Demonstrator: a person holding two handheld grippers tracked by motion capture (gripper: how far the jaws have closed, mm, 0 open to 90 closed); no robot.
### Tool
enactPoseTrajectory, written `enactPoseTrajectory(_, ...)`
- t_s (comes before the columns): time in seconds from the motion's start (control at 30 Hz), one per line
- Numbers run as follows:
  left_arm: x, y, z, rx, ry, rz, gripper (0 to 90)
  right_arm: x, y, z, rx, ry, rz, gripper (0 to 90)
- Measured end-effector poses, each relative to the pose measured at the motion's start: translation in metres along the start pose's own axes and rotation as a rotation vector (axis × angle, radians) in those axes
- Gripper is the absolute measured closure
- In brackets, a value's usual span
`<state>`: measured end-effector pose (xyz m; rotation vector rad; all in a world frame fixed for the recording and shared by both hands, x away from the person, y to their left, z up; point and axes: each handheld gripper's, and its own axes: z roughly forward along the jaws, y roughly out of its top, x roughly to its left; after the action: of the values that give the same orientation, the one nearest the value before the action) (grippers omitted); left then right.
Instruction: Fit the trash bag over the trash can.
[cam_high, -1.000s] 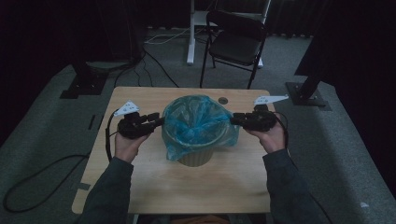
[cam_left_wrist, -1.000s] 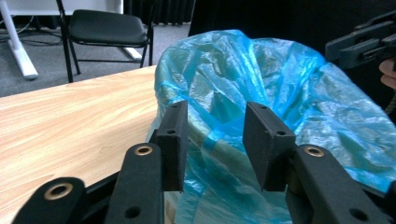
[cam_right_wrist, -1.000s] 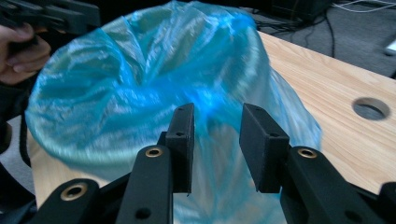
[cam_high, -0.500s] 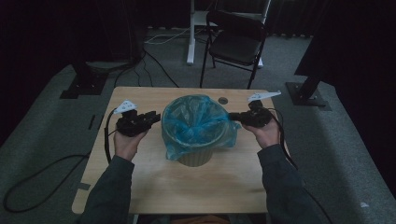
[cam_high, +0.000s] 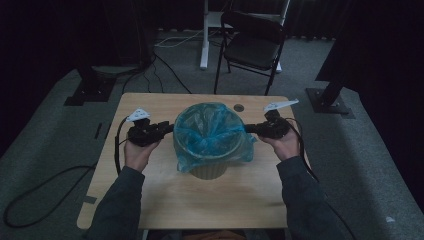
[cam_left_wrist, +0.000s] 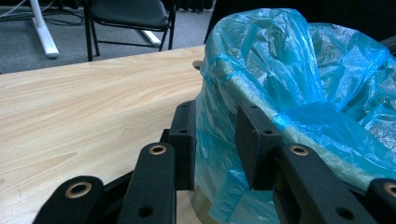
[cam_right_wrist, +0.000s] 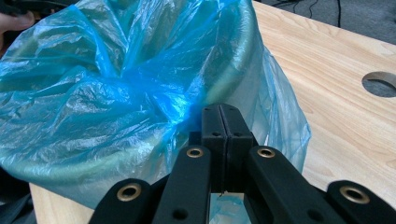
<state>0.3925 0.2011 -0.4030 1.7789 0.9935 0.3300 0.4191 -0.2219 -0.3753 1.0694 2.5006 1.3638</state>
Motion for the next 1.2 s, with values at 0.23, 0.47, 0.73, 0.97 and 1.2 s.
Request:
enactPoseTrajectory(0.23,-0.007,-0.002,-0.001,0.011,-0.032,0.027,68.7,0.004,-0.01,-0.01,0.0,0.017,-0.009,88.1)
enactPoseTrajectory(0.47,-0.015,-0.001,-0.004,0.015,-0.062,0.072,68.7,0.008,-0.018,-0.021,-0.01,0.023,-0.021,87.5)
enactPoseTrajectory(0.73,-0.016,0.009,-0.007,-0.011,-0.063,0.089,66.0,0.011,-0.024,-0.028,-0.012,0.0,-0.034,81.4)
enactPoseTrajectory(0.97,-0.025,0.026,-0.009,-0.029,-0.075,0.129,63.3,0.005,-0.033,-0.033,-0.035,-0.026,-0.015,75.0)
enactPoseTrajectory(1.2,-0.033,0.038,-0.006,-0.033,-0.089,0.155,62.0,0.003,-0.042,-0.034,-0.046,-0.024,-0.005,70.8)
